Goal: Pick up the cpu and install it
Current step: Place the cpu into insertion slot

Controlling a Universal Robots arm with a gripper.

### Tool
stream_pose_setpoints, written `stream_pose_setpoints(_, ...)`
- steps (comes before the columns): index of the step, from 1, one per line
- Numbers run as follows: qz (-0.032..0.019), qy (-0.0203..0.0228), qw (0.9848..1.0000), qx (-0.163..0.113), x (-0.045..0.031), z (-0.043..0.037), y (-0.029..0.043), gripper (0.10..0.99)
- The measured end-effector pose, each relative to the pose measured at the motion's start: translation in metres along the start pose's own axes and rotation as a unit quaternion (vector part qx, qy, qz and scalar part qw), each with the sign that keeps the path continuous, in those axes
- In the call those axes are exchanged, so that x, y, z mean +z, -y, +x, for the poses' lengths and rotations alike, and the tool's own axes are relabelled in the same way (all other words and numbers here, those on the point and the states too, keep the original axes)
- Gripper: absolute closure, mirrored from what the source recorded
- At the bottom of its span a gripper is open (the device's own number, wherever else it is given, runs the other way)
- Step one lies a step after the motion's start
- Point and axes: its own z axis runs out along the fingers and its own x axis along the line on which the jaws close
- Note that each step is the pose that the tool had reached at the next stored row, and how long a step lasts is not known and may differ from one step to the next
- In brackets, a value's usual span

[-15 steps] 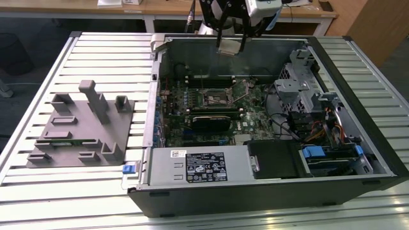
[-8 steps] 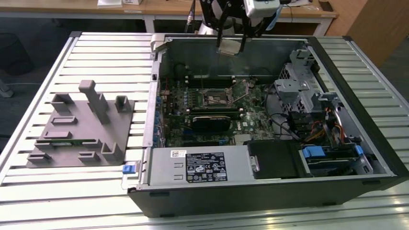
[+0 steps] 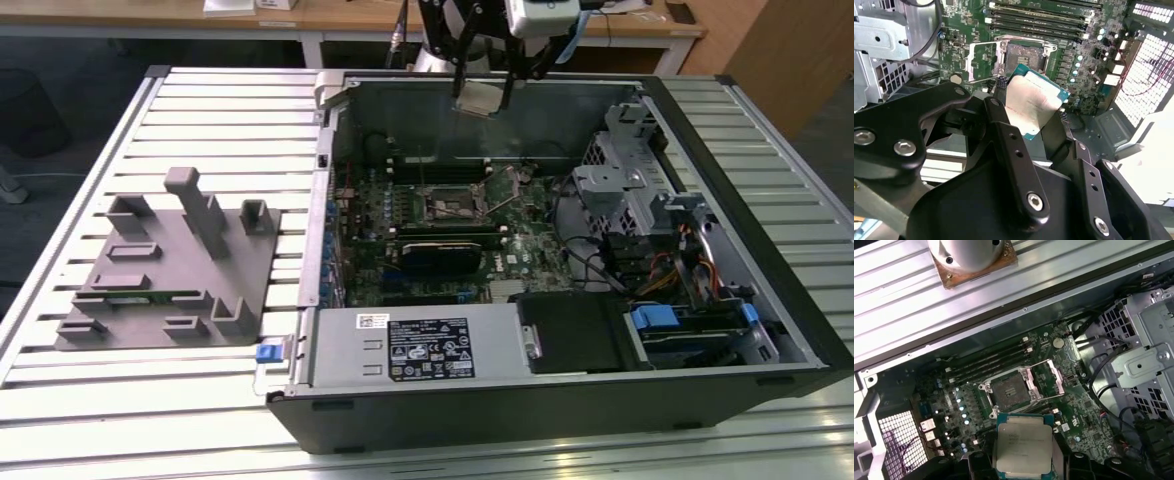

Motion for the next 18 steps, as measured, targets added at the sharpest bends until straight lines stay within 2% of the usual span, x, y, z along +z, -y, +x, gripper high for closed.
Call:
stream_pose_setpoints(8, -0.0009, 0.0033, 0.9993, 0.038, 0.0005, 0.0, 0.0, 0.557)
stream_pose_setpoints(18, -0.002, 0.0076, 0.996, 0.089, 0.0011, 0.0, 0.0001, 0.557)
